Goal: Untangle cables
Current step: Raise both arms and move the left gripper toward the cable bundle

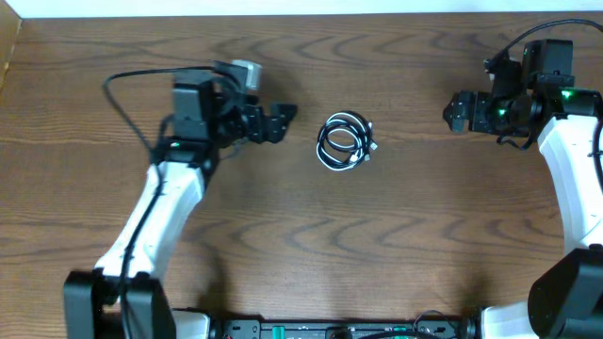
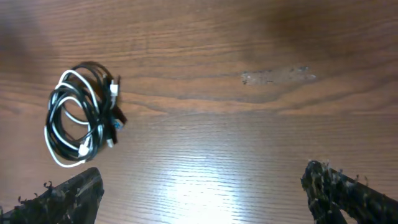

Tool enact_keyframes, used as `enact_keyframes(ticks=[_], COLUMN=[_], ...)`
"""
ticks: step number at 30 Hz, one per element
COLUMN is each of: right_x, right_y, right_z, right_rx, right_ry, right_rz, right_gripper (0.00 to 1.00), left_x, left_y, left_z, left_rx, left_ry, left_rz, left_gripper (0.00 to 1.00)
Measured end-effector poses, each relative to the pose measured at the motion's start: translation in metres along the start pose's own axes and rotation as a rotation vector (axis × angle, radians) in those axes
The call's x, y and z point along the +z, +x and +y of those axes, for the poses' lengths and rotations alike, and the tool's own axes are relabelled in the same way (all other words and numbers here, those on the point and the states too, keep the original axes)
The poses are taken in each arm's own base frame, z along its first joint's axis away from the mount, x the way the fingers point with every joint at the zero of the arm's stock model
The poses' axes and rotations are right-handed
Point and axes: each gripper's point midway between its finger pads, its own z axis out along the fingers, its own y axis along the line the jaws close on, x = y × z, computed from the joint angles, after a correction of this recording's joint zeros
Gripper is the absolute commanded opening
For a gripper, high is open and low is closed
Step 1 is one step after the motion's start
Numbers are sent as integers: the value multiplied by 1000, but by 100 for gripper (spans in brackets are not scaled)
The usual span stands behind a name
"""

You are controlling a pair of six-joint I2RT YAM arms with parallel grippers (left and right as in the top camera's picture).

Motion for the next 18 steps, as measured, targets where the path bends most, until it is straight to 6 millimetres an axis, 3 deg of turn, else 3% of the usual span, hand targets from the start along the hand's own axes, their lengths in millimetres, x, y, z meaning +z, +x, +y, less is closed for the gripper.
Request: enact_keyframes(ticks=[6,13,18], right_x=[5,24,26], right_y=[1,6,5], right_z=[-9,-27,-29], right_rx=[13,30,35], right_ry=[43,113,125], right_rz=[13,53,52], right_gripper=[99,99,99], left_x=[48,82,97], left_y=[21,49,68], left_z=[-28,-17,-6], left_rx=[59,59,26], left_ry=[83,17,-8], left_rz=[46,103,145], left_gripper=[99,99,98])
